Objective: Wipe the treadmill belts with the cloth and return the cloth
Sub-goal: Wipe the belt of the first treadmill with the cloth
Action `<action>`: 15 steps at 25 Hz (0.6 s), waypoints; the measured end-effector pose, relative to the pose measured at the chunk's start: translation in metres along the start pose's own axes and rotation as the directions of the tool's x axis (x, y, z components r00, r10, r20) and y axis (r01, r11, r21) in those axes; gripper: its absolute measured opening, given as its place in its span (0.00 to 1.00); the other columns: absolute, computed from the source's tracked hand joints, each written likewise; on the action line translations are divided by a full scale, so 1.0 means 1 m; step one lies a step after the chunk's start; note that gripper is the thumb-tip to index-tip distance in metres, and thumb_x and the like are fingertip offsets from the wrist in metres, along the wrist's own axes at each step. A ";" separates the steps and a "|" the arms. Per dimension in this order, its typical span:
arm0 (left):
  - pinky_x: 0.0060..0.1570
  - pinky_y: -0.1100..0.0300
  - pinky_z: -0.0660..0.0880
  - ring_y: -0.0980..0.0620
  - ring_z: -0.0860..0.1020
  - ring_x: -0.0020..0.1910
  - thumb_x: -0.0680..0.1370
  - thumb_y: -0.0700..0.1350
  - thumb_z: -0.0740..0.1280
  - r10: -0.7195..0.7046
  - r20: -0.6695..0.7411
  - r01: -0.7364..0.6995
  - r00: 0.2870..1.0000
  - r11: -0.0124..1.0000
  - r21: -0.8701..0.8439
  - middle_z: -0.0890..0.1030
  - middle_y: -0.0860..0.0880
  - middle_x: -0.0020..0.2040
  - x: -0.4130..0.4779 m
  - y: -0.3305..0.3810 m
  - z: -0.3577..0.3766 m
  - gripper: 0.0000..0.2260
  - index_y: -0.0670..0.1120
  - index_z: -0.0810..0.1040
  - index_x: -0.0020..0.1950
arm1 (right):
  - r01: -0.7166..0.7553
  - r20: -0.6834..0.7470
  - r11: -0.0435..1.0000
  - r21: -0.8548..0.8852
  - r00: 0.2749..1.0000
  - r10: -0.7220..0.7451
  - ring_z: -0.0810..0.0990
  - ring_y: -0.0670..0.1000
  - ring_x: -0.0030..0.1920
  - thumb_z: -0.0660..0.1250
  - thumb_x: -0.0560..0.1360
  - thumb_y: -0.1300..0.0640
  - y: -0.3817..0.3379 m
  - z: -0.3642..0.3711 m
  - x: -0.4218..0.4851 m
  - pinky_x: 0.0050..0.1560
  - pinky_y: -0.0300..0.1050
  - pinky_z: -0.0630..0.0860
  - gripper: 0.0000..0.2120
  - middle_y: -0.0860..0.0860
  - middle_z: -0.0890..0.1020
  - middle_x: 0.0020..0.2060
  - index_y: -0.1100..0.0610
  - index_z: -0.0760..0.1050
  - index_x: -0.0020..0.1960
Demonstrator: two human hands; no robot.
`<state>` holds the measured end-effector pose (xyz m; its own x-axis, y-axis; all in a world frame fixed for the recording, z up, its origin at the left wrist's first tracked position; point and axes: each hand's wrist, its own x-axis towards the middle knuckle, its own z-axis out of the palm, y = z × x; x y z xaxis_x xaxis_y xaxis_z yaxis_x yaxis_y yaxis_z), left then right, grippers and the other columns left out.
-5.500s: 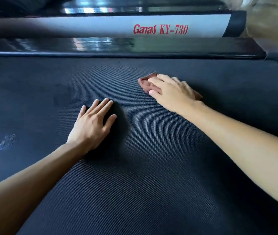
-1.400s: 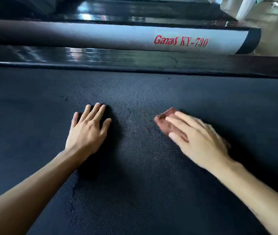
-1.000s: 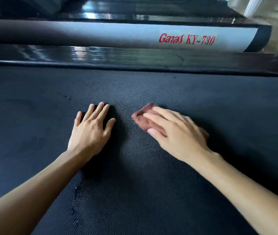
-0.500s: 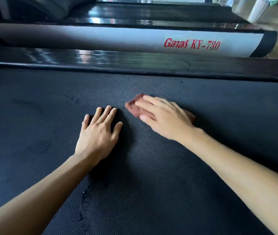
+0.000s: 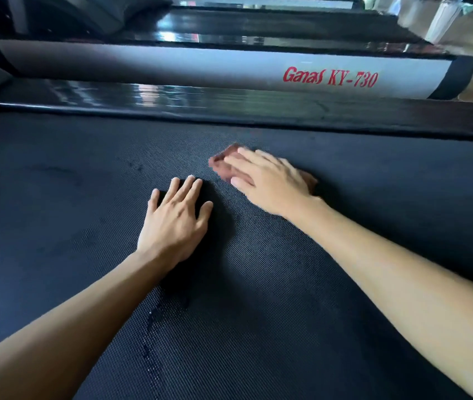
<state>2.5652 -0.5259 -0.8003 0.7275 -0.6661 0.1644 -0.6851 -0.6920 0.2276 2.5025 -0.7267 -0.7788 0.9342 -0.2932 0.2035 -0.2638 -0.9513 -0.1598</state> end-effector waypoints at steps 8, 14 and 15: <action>0.75 0.48 0.51 0.50 0.56 0.77 0.82 0.50 0.54 -0.033 -0.027 0.031 0.999 0.996 -0.080 0.63 0.49 0.76 -0.004 0.001 -0.003 0.22 0.46 0.64 0.75 | -0.367 0.004 0.929 -0.036 0.930 0.367 0.63 0.53 0.73 0.56 0.80 0.40 0.051 -0.032 -0.062 0.70 0.54 0.61 0.24 0.43 0.59 0.77 0.41 0.61 0.75; 0.73 0.48 0.56 0.51 0.61 0.75 0.82 0.52 0.54 -0.106 -0.069 0.106 0.992 0.994 -0.002 0.66 0.52 0.75 -0.068 -0.047 -0.026 0.21 0.48 0.67 0.74 | -0.017 0.005 0.999 0.039 1.000 0.016 0.60 0.51 0.75 0.57 0.79 0.40 -0.085 -0.005 -0.111 0.73 0.53 0.59 0.24 0.42 0.61 0.76 0.39 0.62 0.74; 0.74 0.48 0.55 0.52 0.59 0.76 0.82 0.53 0.54 -0.116 -0.053 0.117 0.992 0.993 0.014 0.63 0.53 0.76 -0.084 -0.061 -0.030 0.21 0.50 0.65 0.75 | 0.035 -0.005 0.997 0.066 0.999 -0.035 0.60 0.49 0.75 0.57 0.78 0.39 -0.089 -0.012 -0.146 0.72 0.53 0.60 0.24 0.41 0.61 0.76 0.38 0.62 0.74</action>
<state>2.5469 -0.4196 -0.7987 0.8030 -0.5656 0.1879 -0.5958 -0.7689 0.2318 2.3868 -0.5999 -0.7828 0.9415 -0.2606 0.2138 -0.2147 -0.9526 -0.2156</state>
